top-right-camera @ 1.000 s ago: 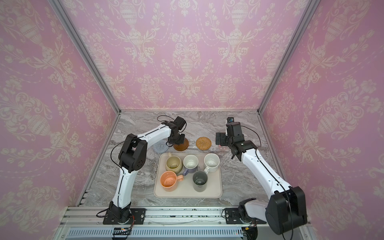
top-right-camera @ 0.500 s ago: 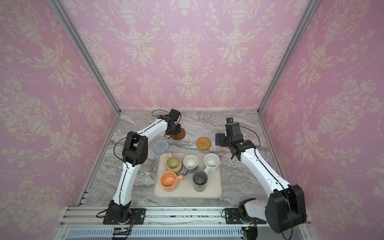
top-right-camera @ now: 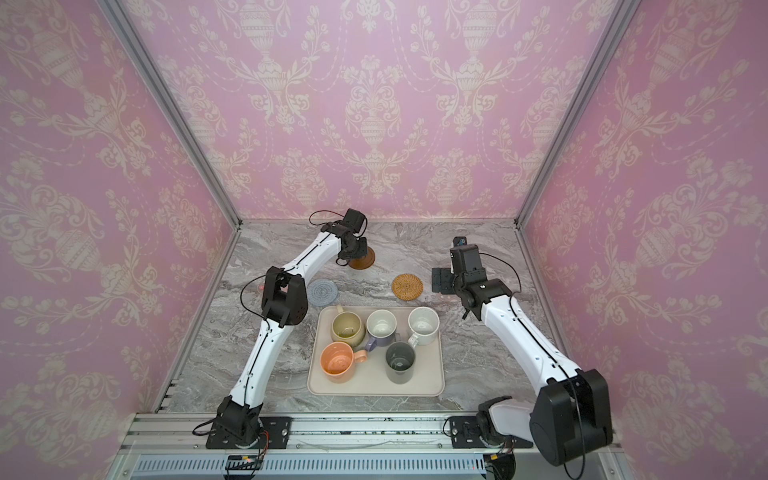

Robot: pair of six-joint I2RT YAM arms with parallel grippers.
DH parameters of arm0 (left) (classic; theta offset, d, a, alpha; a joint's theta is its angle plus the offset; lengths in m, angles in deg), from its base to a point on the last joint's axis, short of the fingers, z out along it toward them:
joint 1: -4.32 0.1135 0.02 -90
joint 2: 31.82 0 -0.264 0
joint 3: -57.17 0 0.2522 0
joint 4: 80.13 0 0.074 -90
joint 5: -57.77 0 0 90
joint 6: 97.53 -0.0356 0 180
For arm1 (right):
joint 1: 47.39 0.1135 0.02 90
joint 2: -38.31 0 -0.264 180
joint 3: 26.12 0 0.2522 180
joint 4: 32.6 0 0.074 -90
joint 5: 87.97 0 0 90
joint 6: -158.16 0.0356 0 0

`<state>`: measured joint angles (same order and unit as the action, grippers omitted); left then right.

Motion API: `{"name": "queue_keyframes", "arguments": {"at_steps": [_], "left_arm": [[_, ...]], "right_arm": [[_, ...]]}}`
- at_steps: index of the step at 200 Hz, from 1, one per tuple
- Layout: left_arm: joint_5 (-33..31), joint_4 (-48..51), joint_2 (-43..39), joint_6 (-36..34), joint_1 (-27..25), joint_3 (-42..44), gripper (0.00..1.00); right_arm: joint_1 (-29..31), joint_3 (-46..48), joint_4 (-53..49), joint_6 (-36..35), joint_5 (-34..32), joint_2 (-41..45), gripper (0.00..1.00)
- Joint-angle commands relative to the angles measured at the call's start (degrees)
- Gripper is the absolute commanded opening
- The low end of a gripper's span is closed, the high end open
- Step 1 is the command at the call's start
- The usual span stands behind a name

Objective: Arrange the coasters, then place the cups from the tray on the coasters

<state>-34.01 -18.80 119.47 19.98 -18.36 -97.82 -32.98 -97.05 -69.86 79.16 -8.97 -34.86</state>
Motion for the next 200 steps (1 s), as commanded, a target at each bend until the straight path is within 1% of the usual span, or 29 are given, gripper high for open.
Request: {"name": "queue_keyframes", "arguments": {"at_steps": [1, 21, 31, 47, 82, 112, 128, 148, 167, 200], "left_arm": [[1.25, 4.76, -6.38, -2.47, -0.33, -0.45, 0.11], [-2.87, 5.51, -12.79, -5.46, -1.45, 5.71, 0.11], [-4.59, 4.99, -16.29, -6.33, -1.67, 10.92, 0.10], [-5.51, 3.28, -22.21, -6.91, -1.67, 20.49, 0.07], [-7.21, -3.71, -35.83, -6.11, -1.10, 43.89, 0.06], [-8.78, -6.94, -43.36, -4.70, 0.48, 56.69, 0.05], [-8.56, -7.45, -44.51, -3.93, 1.63, 60.16, 0.04], [-7.63, -7.48, -44.02, -3.18, 2.52, 62.33, 0.04], [-7.64, -8.22, -42.88, -2.68, 2.79, 63.23, 0.04], [-5.55, -9.77, -39.66, -1.37, 3.81, 63.61, 0.04]], "right_arm": [[0.53, -0.52, -1.24, 1.66, -0.95, 0.48, 0.99], [0.56, 0.18, -1.10, 2.36, -0.82, 0.68, 0.99], [0.61, 0.35, -1.05, 2.70, -0.48, 0.74, 0.99], [0.61, 0.58, -1.15, 3.04, -0.07, 0.66, 0.99], [0.61, 0.29, -2.15, 3.09, -0.62, 0.22, 0.98], [0.68, -0.20, -2.21, 4.24, -0.69, -0.72, 0.98], [0.80, -0.82, -2.36, 5.87, -0.08, -1.74, 0.97], [0.88, -1.94, -3.08, 7.83, 0.96, -3.17, 0.95], [1.05, -2.96, -4.32, 8.74, 1.08, -4.19, 0.94], [1.23, -4.59, -7.73, 8.77, 0.01, -5.40, 0.94]]}}
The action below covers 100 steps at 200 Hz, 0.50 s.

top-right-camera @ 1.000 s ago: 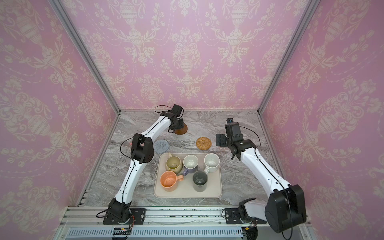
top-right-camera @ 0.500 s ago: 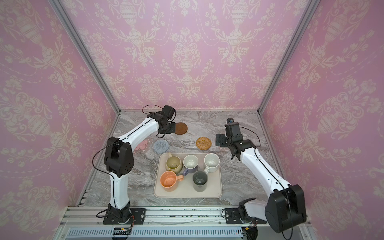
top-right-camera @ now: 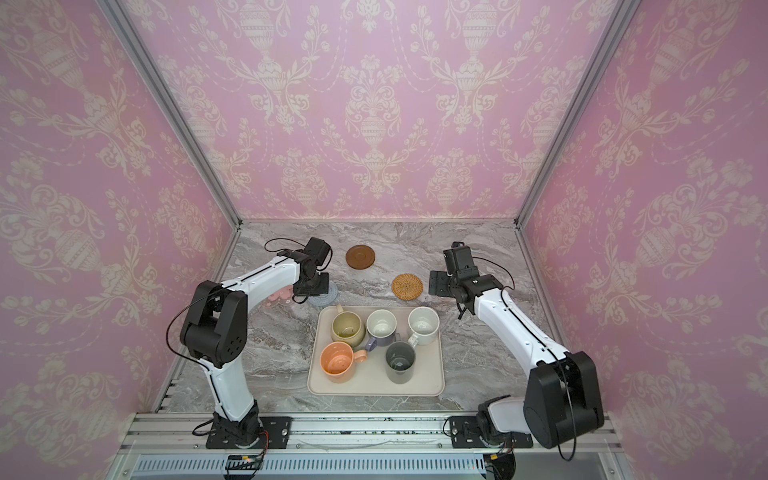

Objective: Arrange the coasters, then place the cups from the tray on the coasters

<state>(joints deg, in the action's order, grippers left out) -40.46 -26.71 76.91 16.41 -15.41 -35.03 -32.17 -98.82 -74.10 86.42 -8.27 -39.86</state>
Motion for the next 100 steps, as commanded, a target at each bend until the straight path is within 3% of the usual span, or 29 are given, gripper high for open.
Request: {"name": "queue_keyframes", "arguments": {"at_steps": [1, 100], "left_arm": [[0.96, -1.95, 2.98, 2.22, 0.89, 0.82, 0.04], [4.12, -6.44, 10.73, 4.51, 3.49, -1.27, 0.04]], "right_arm": [[0.42, -2.83, -3.56, 1.56, -0.77, -0.40, 0.94], [0.61, -4.73, -4.82, 2.21, -0.35, -1.57, 0.93]]}}
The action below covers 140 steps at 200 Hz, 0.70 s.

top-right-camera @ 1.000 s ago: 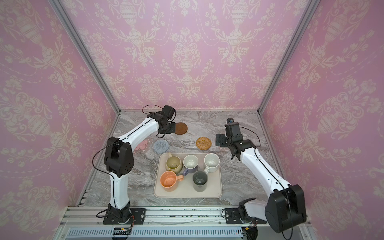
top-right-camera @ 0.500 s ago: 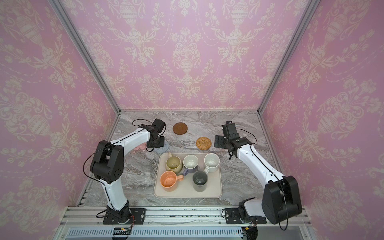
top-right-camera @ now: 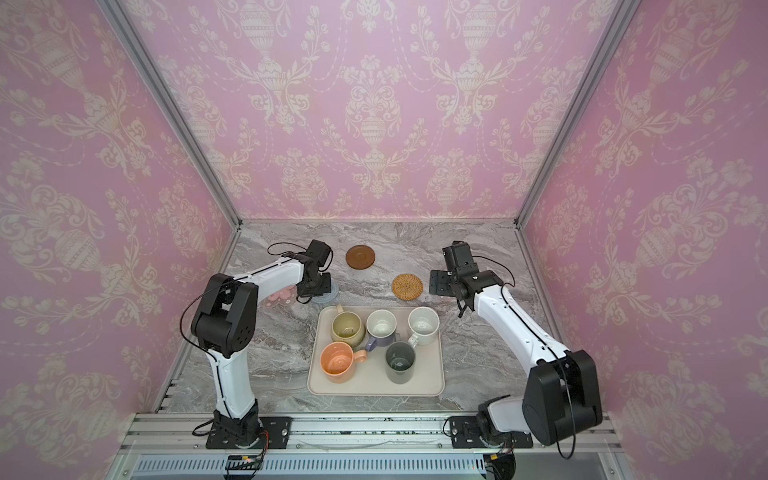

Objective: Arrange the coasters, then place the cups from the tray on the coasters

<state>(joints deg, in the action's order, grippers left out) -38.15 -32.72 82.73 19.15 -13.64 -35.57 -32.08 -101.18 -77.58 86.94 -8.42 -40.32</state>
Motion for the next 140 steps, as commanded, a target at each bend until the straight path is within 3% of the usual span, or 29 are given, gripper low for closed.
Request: {"name": "queue_keyframes", "arguments": {"at_steps": [1, 83, 140], "left_arm": [[1.79, -0.47, 5.04, 1.84, 1.84, -0.82, 0.03], [2.15, 1.26, 18.05, 3.50, 5.18, -19.49, 0.05], [1.48, 2.78, 22.89, 5.14, 5.30, -29.62, 0.07]], "right_arm": [[0.51, -2.40, -1.41, 1.69, -0.14, -1.14, 0.93], [1.35, -3.50, -1.87, 2.30, 0.43, -2.94, 0.91], [2.77, -4.69, -1.37, 3.02, 2.50, -7.30, 0.79]]}}
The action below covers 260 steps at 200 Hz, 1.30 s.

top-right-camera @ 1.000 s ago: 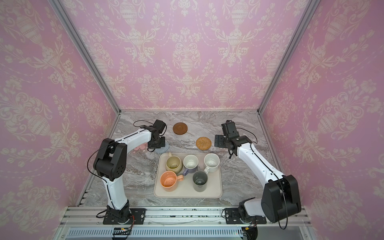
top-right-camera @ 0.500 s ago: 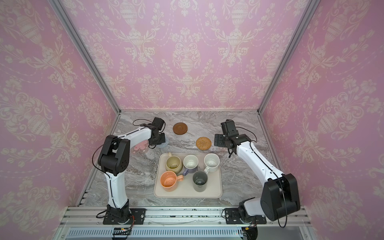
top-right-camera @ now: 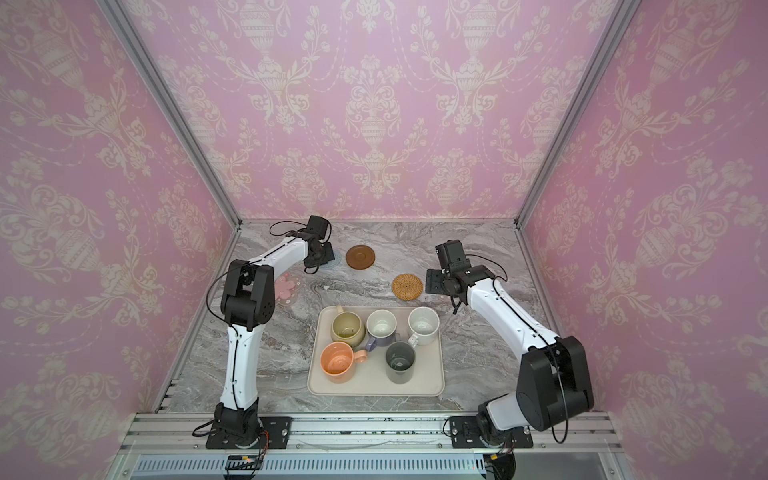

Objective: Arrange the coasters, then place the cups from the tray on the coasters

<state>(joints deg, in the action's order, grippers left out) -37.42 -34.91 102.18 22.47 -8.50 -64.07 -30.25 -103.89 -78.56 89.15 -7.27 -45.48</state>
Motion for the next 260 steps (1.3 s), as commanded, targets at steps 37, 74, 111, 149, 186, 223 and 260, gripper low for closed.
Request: {"name": "queue_keyframes", "arguments": {"at_steps": [37, 74, 111, 149, 186, 223, 260], "left_arm": [[-2.33, 2.94, -3.16, 0.21, 0.16, 2.30, 0.09], [-2.29, -1.11, -15.20, -3.63, 0.61, 9.87, 0.12], [-2.18, -2.78, -27.06, -6.54, 1.16, 18.62, 0.14], [-3.23, -1.53, -36.67, -7.39, 1.74, 26.16, 0.16], [-4.27, -0.05, -42.65, -7.98, 2.25, 31.08, 0.17], [-4.75, 0.27, -45.12, -7.75, 2.62, 34.20, 0.18], [-4.09, 0.49, -45.27, -6.65, 2.80, 35.89, 0.18]], "right_arm": [[2.39, -5.17, 0.68, 1.07, 2.96, -7.09, 0.70], [4.70, -8.97, 1.67, 1.07, 3.74, -13.70, 0.55], [6.18, -12.86, 2.68, 1.68, 4.89, -20.10, 0.44], [6.95, -15.61, 2.30, 2.71, 4.99, -24.99, 0.35], [7.04, -17.10, 1.51, 3.39, 5.38, -29.11, 0.29], [7.19, -18.58, 1.36, 4.31, 5.61, -32.04, 0.25], [7.19, -20.96, 0.89, 4.93, 6.32, -35.38, 0.24]]}}
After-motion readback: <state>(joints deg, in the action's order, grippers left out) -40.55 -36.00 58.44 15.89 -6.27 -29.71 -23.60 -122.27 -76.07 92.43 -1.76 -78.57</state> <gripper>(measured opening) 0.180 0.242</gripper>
